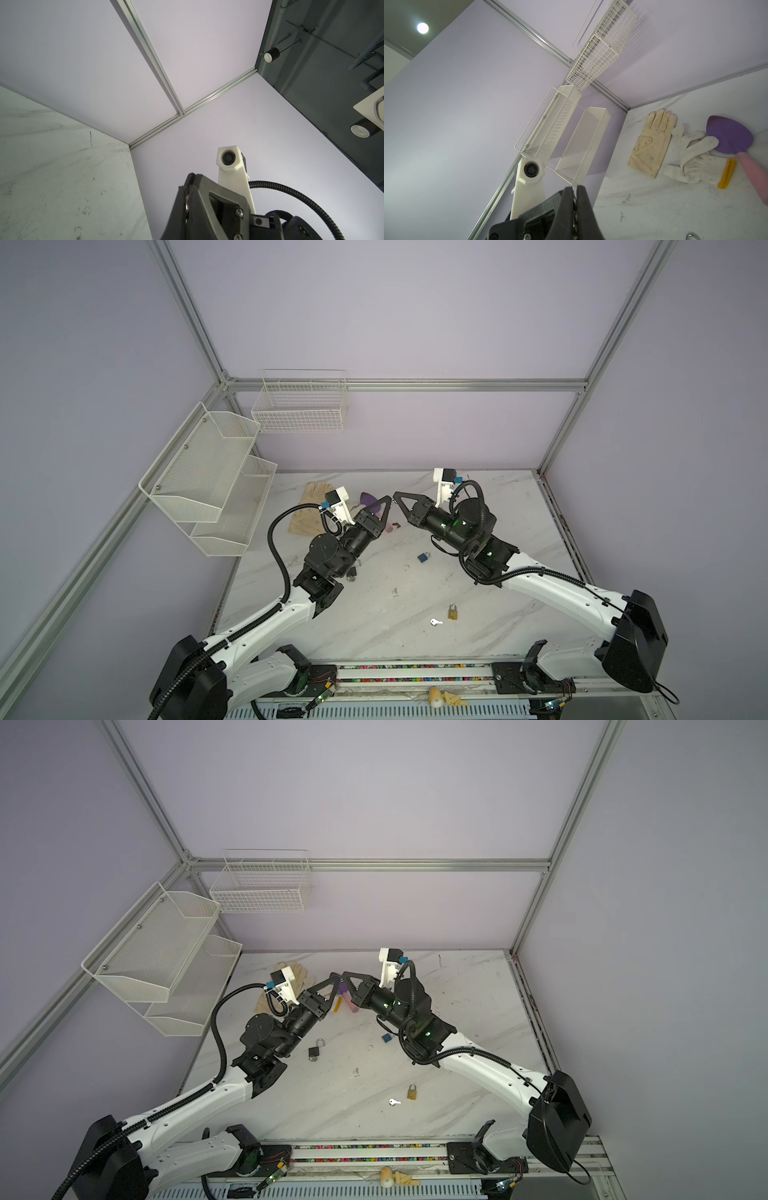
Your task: Unlock with the key
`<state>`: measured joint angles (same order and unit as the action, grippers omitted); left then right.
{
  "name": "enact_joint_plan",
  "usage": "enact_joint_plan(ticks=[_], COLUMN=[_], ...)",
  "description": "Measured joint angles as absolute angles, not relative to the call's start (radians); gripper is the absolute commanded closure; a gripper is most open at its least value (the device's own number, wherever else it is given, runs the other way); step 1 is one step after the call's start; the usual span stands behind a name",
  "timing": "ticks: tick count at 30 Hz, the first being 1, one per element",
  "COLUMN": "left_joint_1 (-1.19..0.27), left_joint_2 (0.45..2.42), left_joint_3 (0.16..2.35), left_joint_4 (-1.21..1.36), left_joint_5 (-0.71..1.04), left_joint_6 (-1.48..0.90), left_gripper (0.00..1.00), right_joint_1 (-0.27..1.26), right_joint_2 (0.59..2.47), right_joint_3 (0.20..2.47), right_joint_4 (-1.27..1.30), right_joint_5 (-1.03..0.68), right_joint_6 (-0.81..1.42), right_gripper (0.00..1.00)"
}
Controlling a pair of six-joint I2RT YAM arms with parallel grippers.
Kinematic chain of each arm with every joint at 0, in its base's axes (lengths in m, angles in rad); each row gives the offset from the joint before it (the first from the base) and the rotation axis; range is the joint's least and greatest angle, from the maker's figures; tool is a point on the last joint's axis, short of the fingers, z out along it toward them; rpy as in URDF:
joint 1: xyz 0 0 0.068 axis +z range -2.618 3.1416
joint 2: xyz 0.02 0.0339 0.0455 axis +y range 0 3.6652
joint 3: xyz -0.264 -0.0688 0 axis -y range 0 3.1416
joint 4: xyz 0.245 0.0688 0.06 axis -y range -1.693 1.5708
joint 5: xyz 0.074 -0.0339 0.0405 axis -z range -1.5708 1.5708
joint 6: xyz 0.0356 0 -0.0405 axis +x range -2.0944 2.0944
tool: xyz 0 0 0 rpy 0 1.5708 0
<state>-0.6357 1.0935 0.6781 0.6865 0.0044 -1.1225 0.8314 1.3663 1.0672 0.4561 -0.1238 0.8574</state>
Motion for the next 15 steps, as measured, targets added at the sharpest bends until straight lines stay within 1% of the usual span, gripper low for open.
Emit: enact_joint_plan(ticks=[3, 4, 8, 10, 11, 15], left_joint_1=[-0.624, -0.616, -0.567, -0.547, -0.537, -0.513], left_joint_2=[1.077, 1.072, 1.058, 1.058, 1.058, 1.06], left_joint_3=[0.68, 0.684, 0.749, 0.796, 0.824, 0.908], left_joint_4=[0.606, 0.567, 0.348, 0.242, 0.196, 0.059], left_joint_5=[0.043, 0.059, 0.149, 0.197, 0.224, 0.337], left_joint_6=[-1.073, -1.052, -0.926, -0.85, -0.812, -0.667], left_gripper=[1.0, 1.0, 1.0, 1.0, 1.0, 1.0], right_joint_1=[0.825, 0.822, 0.77, 0.73, 0.709, 0.657], right_joint_2=[1.354, 1.345, 1.285, 1.256, 1.244, 1.221], right_joint_3=[1.066, 1.063, 1.06, 1.06, 1.06, 1.06], right_joint_4=[0.416, 0.404, 0.345, 0.322, 0.308, 0.251], right_joint_5=[-0.121, -0.123, -0.19, -0.25, -0.285, -0.449], right_joint_6=[0.836, 0.829, 0.786, 0.756, 0.74, 0.659], right_gripper=[0.52, 0.49, 0.47, 0.46, 0.43, 0.43])
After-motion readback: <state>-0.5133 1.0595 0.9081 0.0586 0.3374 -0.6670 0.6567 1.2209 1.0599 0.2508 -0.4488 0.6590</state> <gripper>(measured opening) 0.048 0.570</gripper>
